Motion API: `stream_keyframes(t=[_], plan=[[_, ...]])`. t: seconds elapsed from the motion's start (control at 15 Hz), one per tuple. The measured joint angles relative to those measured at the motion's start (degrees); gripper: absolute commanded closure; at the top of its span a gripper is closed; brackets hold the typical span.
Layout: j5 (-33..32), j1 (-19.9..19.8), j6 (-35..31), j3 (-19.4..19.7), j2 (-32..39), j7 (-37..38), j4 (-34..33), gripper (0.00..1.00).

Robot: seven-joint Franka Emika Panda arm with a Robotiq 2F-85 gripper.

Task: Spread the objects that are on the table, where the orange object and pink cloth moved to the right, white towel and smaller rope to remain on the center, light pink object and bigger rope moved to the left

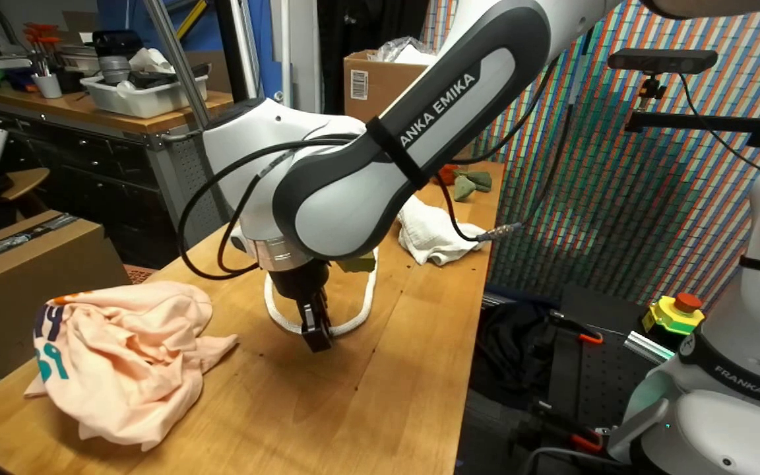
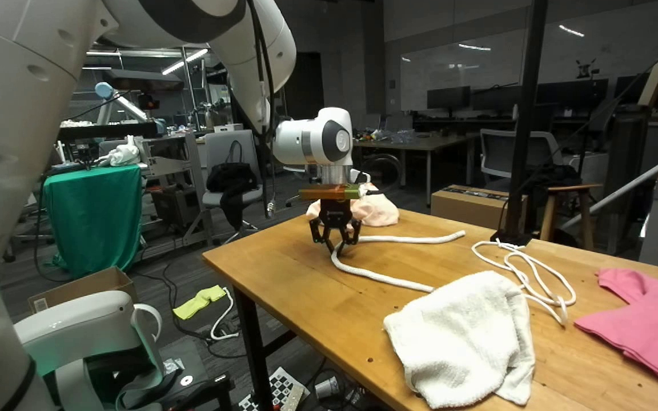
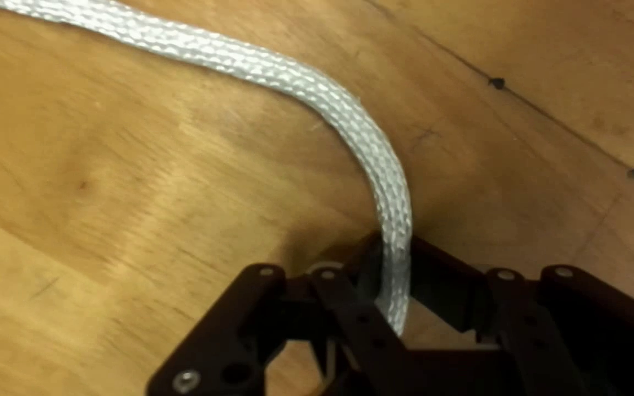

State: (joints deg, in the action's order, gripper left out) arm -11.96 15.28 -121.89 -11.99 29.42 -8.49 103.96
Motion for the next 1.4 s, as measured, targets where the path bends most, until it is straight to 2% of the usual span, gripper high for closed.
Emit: stream_keyframes(t=[0.33, 0.73, 1.0, 1.4], plan=[[-0.02, 1.57, -0.44, -1.16, -2.96, 1.20, 4.88, 0.96], [-0.04, 2.72, -4.54, -2.10, -7.23, 2.87, 12.05, 0.96], [0.04, 3.81, -5.83, -3.15, -8.87, 7.27, 14.80, 0.96], [1.74, 5.86, -5.70, -3.94, -8.99, 15.56, 15.23, 0.96]])
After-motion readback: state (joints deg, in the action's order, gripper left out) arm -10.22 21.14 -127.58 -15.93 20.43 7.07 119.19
